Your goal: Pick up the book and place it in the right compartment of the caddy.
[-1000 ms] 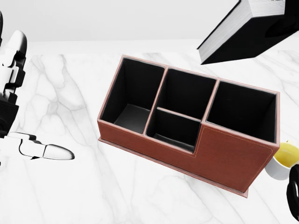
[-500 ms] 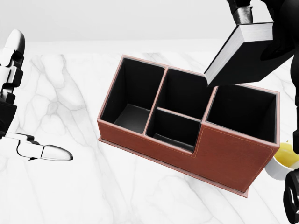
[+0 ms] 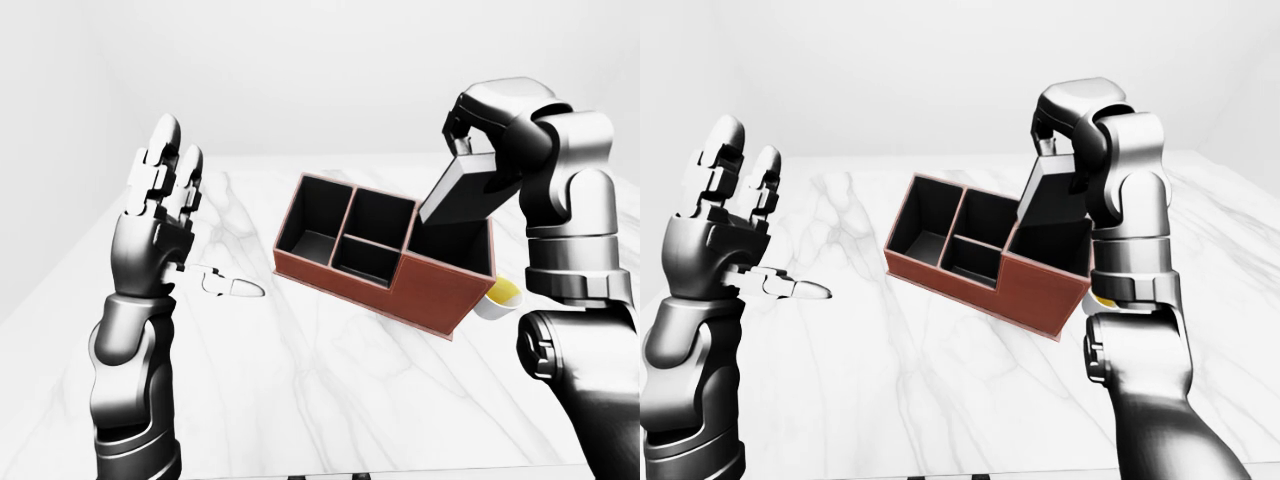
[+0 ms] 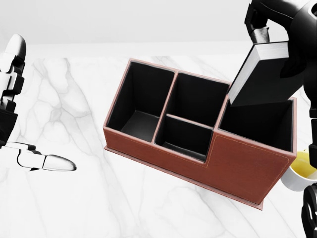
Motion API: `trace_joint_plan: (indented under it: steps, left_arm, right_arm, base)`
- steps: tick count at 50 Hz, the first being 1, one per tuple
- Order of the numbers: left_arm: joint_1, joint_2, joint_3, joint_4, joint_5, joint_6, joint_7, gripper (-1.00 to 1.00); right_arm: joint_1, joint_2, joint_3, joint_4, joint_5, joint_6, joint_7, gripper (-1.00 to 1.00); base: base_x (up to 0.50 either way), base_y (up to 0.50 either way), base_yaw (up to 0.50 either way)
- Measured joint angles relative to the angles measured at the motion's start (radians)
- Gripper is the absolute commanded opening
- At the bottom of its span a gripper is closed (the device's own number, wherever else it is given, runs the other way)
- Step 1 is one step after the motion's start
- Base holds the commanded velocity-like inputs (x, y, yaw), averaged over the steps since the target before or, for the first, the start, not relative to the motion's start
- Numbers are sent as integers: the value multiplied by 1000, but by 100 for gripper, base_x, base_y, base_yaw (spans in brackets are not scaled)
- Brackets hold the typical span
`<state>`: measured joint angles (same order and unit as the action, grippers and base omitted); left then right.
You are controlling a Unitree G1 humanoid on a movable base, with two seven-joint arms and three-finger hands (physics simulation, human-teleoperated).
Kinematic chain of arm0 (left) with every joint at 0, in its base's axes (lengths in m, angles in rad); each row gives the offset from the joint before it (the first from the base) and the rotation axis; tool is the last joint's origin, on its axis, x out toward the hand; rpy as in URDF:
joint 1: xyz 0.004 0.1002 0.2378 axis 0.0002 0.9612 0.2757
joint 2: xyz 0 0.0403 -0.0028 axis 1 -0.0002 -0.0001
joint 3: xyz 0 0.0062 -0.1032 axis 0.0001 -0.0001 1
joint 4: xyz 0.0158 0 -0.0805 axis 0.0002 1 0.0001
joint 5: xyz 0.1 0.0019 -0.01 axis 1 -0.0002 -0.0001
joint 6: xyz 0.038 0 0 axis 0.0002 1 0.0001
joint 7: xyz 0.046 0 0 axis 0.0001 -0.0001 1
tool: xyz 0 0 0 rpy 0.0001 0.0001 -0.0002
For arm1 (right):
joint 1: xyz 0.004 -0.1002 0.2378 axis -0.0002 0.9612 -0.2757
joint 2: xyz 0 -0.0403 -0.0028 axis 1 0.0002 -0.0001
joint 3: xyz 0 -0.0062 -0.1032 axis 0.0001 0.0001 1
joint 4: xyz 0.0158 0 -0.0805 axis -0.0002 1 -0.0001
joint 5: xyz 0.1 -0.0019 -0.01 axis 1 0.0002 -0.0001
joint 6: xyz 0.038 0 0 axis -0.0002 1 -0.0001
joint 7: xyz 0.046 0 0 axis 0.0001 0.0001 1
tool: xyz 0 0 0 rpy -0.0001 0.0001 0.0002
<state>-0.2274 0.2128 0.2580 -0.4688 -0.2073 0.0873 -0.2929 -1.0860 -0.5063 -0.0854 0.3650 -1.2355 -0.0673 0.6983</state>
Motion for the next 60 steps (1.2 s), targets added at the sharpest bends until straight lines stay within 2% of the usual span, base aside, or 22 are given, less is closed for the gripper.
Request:
trace_joint_plan:
  steps: [17,36,60]
  left_arm:
    - [3,2,4,-3,-2,0,-1,100]
    - [9,3,8,-4,-2,0,-3,100]
    - [20,3,15,-7,-2,0,-6,100]
  right_arm:
    - [-13,-2,8,92,-55,-20,-18,-100]
    - [-62,9,31,268,-99,-20,-136,-100]
    - [-84,30,52,374,-111,-20,-207,-100]
  base:
    - [0,0,0]
    - [0,0,0]
    - [0,0,0]
